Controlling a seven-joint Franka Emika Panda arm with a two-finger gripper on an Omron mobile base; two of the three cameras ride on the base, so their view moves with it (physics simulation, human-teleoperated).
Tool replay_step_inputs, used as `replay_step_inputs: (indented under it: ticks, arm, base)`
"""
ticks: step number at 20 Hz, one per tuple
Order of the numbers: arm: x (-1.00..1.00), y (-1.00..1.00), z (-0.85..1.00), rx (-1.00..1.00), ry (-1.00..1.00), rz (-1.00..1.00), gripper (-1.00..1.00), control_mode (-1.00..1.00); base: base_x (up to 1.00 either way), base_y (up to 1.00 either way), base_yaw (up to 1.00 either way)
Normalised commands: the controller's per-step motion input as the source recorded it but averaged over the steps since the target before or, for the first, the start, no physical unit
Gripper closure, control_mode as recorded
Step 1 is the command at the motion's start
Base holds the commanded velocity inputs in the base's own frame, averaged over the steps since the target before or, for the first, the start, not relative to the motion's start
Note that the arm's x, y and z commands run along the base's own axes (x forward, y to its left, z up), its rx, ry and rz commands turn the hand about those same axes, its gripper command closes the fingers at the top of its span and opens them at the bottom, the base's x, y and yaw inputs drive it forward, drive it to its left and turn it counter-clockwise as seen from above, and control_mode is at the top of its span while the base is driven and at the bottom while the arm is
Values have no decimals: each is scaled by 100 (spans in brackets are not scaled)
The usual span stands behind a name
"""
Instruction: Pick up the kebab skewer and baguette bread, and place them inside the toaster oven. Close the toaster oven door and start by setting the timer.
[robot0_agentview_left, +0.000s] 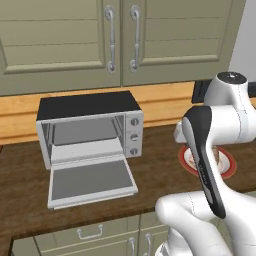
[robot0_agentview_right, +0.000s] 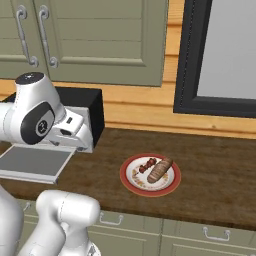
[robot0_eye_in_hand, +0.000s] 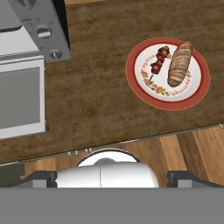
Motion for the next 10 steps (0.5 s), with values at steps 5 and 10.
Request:
replay_step_inputs:
  ticks: [5, 10]
  arm:
    - [0, 0, 0, 0, 0, 0, -100, -100]
    - [0, 67, 0, -4, -17, 1, -100, -100]
  base:
    - [0, 0, 0]
    - [0, 0, 0]
